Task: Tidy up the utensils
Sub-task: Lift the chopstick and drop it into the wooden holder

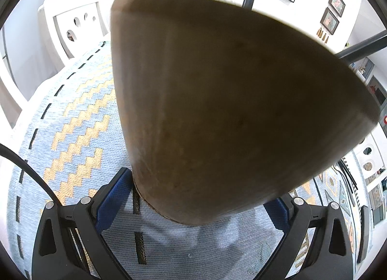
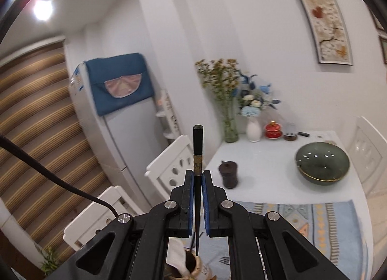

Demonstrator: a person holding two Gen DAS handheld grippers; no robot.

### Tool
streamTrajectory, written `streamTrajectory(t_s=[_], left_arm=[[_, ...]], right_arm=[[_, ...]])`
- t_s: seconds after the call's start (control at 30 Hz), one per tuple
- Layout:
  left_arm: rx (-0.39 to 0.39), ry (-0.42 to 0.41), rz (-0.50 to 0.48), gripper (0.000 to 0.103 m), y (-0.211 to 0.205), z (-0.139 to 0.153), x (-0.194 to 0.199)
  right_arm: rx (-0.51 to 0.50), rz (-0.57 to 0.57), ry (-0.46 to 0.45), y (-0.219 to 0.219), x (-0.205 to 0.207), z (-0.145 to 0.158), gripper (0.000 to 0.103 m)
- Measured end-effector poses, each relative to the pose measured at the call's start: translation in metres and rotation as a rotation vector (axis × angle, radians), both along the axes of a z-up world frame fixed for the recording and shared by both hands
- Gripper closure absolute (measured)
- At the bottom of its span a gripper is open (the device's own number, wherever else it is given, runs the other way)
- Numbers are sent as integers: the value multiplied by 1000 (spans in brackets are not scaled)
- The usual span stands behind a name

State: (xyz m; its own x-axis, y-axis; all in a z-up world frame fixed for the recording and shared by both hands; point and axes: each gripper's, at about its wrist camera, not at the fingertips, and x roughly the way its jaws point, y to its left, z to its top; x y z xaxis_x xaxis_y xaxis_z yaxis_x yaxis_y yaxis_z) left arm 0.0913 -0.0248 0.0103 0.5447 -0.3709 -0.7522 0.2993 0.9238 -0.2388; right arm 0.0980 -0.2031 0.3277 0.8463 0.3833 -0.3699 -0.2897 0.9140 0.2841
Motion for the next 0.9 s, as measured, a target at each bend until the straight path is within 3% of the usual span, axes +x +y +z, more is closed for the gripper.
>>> streamTrajectory(t_s=[0.3,0.6,0.63,0.7,0.73,0.77,0.9], left_arm=[[0,0,0,4,0,0,0],[0,0,0,4,0,0,0],[0,0,0,4,1,0,0],[0,0,1,4,0,0,0],[0,0,0,4,2,-1,1],[0,1,1,4,5,-3,2],[4,1,0,4,7,-5,3]], right_arm=[[-34,80,55,37,16,-32,97],[-5,102,153,42,29,-55,96],[3,106,174,41,31,-57,94],[22,119,216,39,34,-60,78],[41,128,236,37,36,-61,60],[60,129,235,34,35,-61,54],[88,98,185,19,28,-52,54]])
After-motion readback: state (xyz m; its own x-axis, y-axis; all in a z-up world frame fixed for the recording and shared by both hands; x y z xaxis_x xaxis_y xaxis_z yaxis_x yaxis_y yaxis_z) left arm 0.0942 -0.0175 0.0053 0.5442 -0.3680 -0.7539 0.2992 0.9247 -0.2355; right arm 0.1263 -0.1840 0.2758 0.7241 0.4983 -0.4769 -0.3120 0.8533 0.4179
